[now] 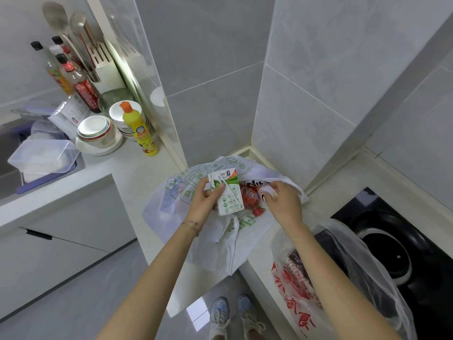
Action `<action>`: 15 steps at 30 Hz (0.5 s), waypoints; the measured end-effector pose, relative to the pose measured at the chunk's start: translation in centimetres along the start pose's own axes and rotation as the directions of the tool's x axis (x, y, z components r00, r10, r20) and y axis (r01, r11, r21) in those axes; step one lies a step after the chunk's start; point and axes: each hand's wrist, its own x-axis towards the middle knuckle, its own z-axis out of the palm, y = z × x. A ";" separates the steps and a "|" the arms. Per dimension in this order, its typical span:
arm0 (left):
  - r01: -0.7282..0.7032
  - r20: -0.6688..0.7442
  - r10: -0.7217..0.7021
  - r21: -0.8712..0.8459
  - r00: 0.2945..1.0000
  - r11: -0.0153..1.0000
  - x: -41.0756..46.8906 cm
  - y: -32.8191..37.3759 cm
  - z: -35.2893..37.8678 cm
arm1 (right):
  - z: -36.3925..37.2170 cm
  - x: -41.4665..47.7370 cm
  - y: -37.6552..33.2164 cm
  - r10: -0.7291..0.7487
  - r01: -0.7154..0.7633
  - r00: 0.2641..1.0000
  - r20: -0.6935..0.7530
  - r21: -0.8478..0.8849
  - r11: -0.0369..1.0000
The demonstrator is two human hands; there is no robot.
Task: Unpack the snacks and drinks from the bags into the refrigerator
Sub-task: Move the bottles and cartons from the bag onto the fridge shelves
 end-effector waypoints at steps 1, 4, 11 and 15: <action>0.005 -0.014 -0.006 -0.018 1.000 1.000 0.0 0.2 0.0 | -0.1 0.2 0.1 -0.026 0.026 1.000 -0.018 -0.013 1.000; 0.011 -0.045 -0.013 -0.046 0.999 0.999 0.0 0.5 0.2 | -0.1 0.3 0.2 -0.048 0.047 0.999 -0.016 -0.033 0.998; -0.031 -0.081 0.028 -0.039 0.996 0.999 -0.4 1.0 0.5 | 3.0 1.0 1.6 0.019 -0.012 0.990 0.140 -0.050 0.999; -0.059 -0.090 0.054 -0.054 0.994 0.997 -0.5 1.3 0.6 | 3.8 1.7 1.4 0.074 -0.061 0.983 0.170 -0.081 0.995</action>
